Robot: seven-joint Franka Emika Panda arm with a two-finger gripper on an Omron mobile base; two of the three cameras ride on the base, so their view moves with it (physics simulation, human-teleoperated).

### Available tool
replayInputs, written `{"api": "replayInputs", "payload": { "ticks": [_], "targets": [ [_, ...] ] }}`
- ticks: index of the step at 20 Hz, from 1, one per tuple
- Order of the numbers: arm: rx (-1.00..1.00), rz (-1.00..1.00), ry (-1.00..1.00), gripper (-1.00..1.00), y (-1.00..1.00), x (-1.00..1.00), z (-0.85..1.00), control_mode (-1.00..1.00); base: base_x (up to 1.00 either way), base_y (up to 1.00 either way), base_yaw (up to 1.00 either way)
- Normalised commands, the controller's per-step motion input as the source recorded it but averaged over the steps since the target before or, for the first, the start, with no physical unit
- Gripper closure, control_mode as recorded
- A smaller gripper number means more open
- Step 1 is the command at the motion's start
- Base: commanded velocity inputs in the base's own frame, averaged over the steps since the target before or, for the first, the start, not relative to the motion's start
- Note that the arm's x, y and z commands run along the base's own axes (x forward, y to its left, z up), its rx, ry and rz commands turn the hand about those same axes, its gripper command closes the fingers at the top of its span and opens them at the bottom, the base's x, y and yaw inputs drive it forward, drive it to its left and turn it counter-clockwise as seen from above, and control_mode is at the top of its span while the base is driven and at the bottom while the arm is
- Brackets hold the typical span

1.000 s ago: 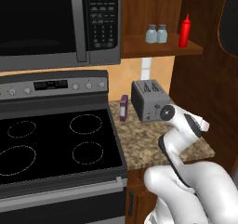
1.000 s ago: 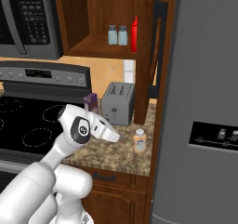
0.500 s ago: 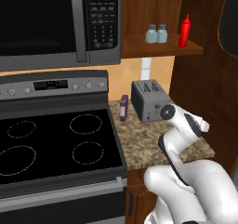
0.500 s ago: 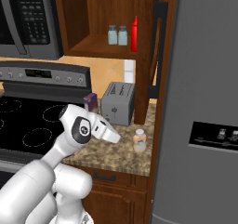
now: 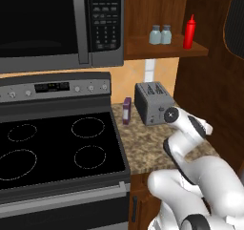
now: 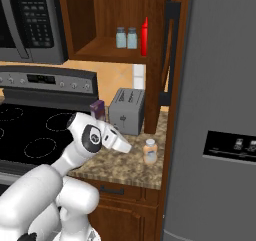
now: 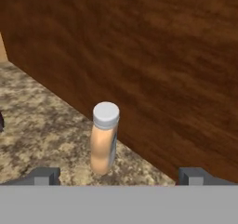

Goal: Put the shaker and condiment bottle from the counter next to their counterparts in the cabinet.

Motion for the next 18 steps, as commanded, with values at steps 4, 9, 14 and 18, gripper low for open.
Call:
{"api": "replayInputs", "payload": {
  "ticks": [4, 9, 14, 18],
  "targets": [
    [0.00, 0.00, 0.00, -1.00, 0.00, 0.08, -0.14, -1.00, 0.00, 0.00, 0.00],
    [0.01, 0.00, 0.00, -1.00, -0.01, 0.00, -0.29, -1.00, 0.00, 0.00, 0.00],
    [0.02, 0.00, 0.00, -1.00, 0.00, 0.18, -0.17, -1.00, 0.00, 0.00, 0.00],
    [0.03, 0.00, 0.00, -1.00, -0.01, 0.27, -0.06, -1.00, 0.00, 0.00, 0.00]
  ]
}}
